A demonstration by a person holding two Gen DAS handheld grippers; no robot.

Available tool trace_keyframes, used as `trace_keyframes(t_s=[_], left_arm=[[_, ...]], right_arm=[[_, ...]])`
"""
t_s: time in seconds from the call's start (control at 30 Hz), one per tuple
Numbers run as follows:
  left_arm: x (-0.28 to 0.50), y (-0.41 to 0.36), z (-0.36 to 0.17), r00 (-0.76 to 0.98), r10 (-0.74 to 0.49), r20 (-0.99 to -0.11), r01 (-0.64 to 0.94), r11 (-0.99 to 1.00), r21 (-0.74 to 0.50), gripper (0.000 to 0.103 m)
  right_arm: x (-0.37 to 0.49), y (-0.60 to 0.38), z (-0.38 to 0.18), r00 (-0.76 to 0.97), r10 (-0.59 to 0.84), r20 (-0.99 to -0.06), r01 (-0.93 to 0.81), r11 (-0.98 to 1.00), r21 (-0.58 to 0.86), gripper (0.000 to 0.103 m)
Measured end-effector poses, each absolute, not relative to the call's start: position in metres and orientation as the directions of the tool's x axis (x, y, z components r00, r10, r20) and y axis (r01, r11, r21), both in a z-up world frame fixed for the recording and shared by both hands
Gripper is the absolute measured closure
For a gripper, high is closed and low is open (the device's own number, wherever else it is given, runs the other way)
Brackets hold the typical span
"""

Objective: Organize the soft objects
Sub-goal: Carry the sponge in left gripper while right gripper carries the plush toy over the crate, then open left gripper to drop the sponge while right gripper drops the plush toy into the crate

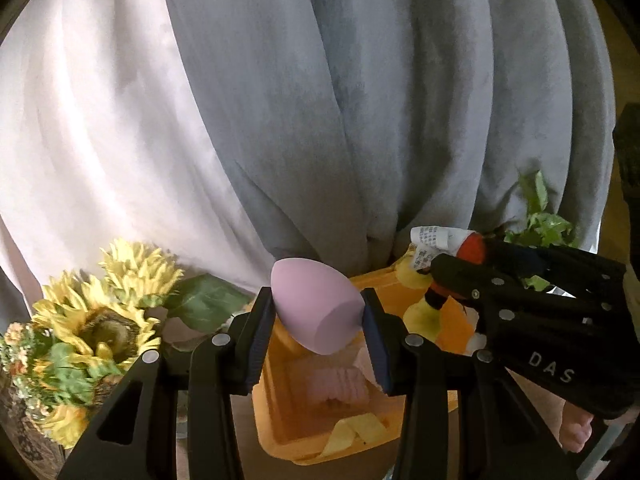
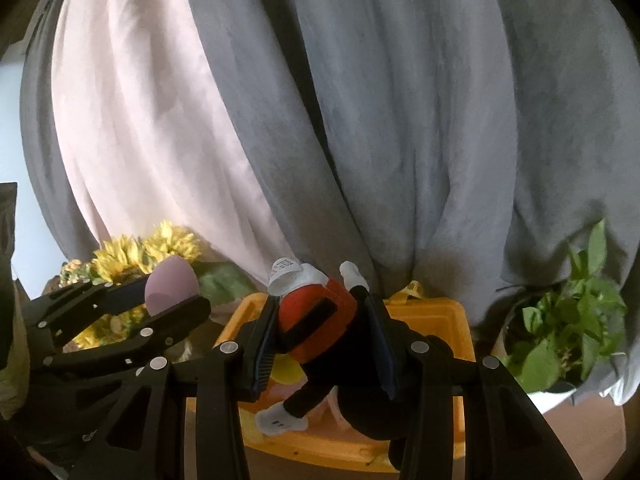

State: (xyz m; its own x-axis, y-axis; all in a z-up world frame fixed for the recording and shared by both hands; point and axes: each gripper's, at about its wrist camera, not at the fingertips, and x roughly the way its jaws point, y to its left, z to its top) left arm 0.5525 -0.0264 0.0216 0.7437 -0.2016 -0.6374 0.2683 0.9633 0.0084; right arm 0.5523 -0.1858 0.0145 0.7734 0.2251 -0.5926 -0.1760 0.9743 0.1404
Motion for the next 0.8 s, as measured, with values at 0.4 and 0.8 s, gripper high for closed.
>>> trace_keyframes(t_s=[0.4, 0.8], left_arm=[[0.593, -0.040, -0.044, 0.635, -0.209, -0.744, 0.291, 0.957, -0.020, 0.060], [0.614, -0.048, -0.086, 0.559, -0.206, -0.803, 0.327, 0.945, -0.015, 0.059]], right_arm=[[0.597, -0.195, -0.044, 0.693, 0.231, -0.682, -0.171, 0.973, 0.157, 0.059], [0.618, -0.200, -0.089, 0.598, 0.216, -0.772, -0.138, 0.976, 0.167, 0.056]])
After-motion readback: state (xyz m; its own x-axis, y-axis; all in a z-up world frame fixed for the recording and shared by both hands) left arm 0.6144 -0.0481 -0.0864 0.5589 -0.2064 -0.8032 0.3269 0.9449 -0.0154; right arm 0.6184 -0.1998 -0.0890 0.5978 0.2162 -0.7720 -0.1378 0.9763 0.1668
